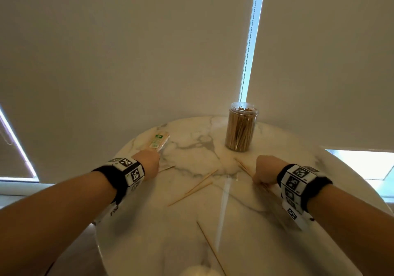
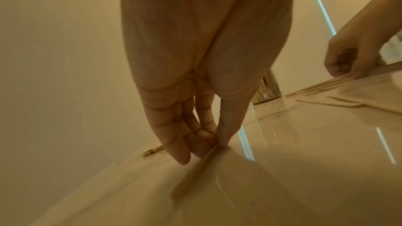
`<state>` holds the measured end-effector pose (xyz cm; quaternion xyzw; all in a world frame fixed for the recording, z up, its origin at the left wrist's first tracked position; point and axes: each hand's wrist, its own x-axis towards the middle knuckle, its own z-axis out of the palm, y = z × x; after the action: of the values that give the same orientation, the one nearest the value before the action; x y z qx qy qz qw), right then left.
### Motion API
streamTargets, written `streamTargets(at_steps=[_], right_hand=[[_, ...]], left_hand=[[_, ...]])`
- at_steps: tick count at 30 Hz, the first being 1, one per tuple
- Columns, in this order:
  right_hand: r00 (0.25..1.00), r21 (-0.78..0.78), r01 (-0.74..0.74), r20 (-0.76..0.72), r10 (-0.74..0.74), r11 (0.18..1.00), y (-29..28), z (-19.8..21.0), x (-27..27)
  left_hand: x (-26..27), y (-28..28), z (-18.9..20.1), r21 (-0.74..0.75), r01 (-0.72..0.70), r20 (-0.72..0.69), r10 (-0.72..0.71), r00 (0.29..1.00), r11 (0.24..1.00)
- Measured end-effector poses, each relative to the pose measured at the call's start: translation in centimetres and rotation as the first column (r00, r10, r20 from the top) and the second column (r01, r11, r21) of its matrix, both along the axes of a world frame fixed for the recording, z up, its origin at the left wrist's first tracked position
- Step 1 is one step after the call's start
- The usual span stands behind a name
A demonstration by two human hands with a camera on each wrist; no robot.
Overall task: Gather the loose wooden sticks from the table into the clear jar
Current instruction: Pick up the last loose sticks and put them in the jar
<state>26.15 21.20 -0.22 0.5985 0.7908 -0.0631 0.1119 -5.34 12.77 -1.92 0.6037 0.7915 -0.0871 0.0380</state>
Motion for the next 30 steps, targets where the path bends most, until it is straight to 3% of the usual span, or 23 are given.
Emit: streamTargets(at_steps=[4, 9, 19, 23, 30], right_hand=[[1.0, 0.008, 0.008, 0.003, -0.008, 1.0, -1.0, -0.2, -0.3], [1.0, 0.003, 0.012, -0.002, -0.012, 1.0, -1.0, -0.3, -0.1], [0.999, 0.033, -0.032, 0.005, 0.032, 0.999, -1.0, -0.5, 0.1], [0.998, 0.083, -0.048, -0.035, 0.051, 0.995, -1.3, -0.6, 0.4], [0.996, 0.029, -0.084, -0.037, 0.085, 0.996, -1.5, -0.7, 0.7]], left_hand=[[2.7, -0.7, -0.1, -0.004, 0.051, 0.055, -0.05, 0.997, 0.999], [7.2, 0.0, -0.9, 0.065, 0.098, 0.305, -0.113, 0.946, 0.993], [13.7, 1.2, -0.2, -0.014, 0.324, 0.097, -0.321, 0.942, 0.946], [14.6, 1.0, 0.1, -0.063, 0.35, 0.013, -0.349, 0.937, 0.935], [14.9, 0.8, -0.7, -0.042, 0.36, 0.009, -0.36, 0.933, 0.932]])
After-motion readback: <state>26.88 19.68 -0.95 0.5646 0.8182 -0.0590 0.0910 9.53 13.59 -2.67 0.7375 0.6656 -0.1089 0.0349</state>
